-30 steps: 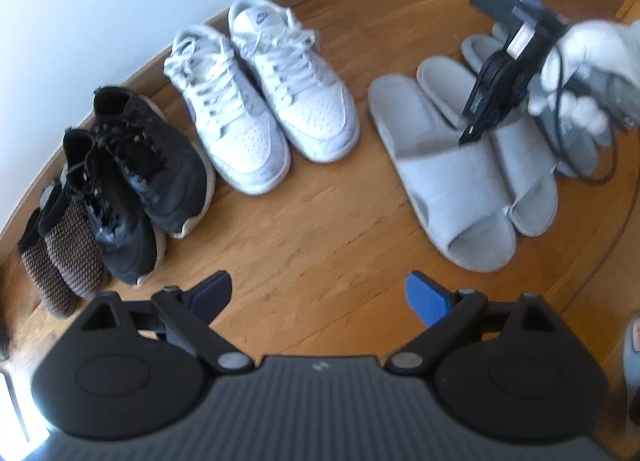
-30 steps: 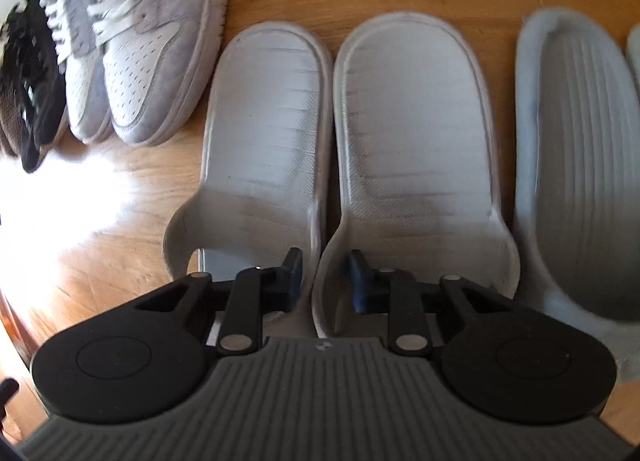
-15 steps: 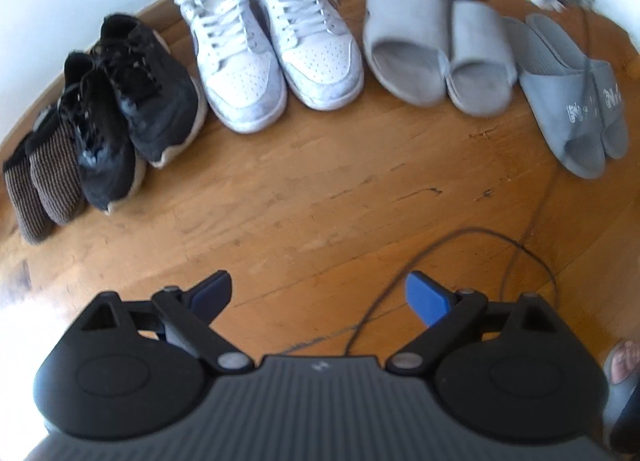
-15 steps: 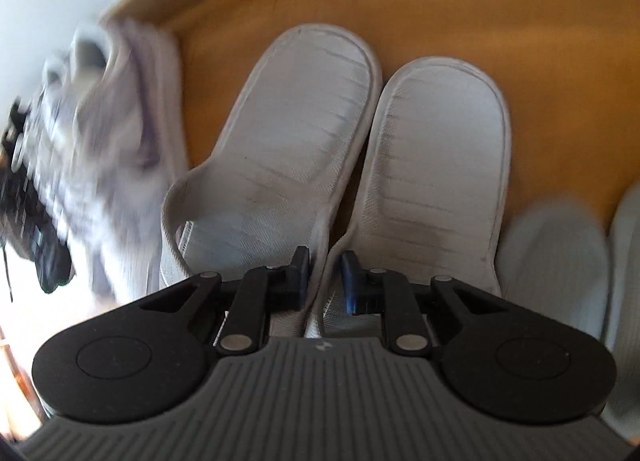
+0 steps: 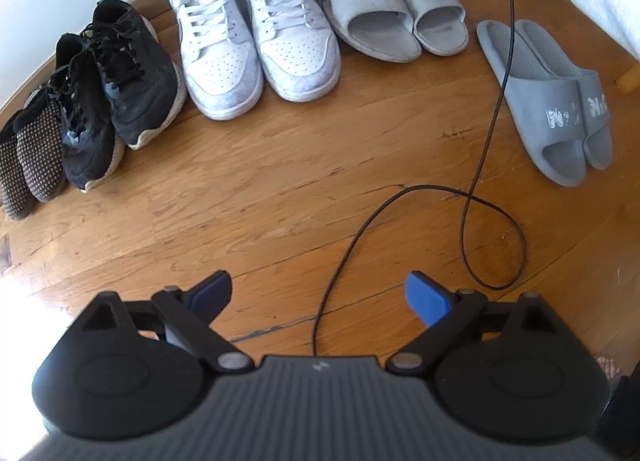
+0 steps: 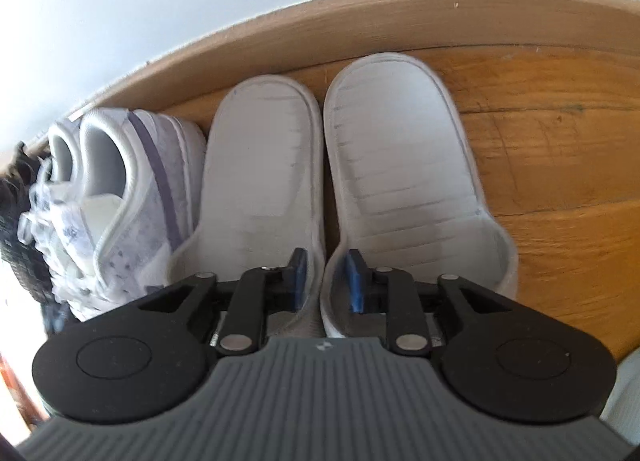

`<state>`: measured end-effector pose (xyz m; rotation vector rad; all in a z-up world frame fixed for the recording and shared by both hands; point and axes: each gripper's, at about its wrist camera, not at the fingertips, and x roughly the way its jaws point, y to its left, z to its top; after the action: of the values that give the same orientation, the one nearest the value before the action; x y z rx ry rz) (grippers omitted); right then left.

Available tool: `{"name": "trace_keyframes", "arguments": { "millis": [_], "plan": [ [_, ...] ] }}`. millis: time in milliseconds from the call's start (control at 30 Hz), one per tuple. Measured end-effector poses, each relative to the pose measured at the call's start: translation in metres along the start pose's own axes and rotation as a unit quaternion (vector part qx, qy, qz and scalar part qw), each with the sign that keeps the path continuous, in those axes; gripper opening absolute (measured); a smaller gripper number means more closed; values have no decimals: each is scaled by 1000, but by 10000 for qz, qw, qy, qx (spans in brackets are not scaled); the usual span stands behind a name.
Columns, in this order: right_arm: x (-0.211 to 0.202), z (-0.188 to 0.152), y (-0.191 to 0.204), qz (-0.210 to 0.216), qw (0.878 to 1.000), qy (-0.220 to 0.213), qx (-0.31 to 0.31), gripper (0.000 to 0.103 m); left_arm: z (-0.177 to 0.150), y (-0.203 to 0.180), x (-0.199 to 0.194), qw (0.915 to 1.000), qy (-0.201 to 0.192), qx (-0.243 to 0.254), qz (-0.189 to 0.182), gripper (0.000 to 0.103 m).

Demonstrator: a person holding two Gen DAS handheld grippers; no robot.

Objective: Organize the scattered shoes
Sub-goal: 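Close the right tool on the light grey slides and place them beside the white sneakers, then move the right tool to the grey NiCi slides and close on them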

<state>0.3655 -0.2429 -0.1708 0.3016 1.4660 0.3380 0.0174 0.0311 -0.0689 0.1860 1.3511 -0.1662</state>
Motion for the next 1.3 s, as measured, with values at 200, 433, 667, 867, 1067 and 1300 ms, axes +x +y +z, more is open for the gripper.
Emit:
{"name": "trace_keyframes", "arguments": {
  "millis": [200,433,667,867,1067,1300],
  "plan": [
    [-82,-33,-6,459,9978,-105,-470,75,-7,-10,6,9998,131,84,-83,94],
    [-148,-82,-63,830,9944,-483,-441,75,7,-28,17,9994,149,166,-272,94],
    [-152,-137,-133,122,9996,-25,-243,80,23,-52,19,9983,42,462,-358,94],
    [-101,-154,-170,-497,9973,547,-22,74,30,-68,20,9971,12,683,-329,94],
    [-61,-164,-162,-869,9924,790,-376,59,29,-75,20,9971,22,665,-381,94],
    [-55,-170,-137,-1239,9867,584,-872,17,25,-70,20,9982,182,404,-406,94]
  ]
}}
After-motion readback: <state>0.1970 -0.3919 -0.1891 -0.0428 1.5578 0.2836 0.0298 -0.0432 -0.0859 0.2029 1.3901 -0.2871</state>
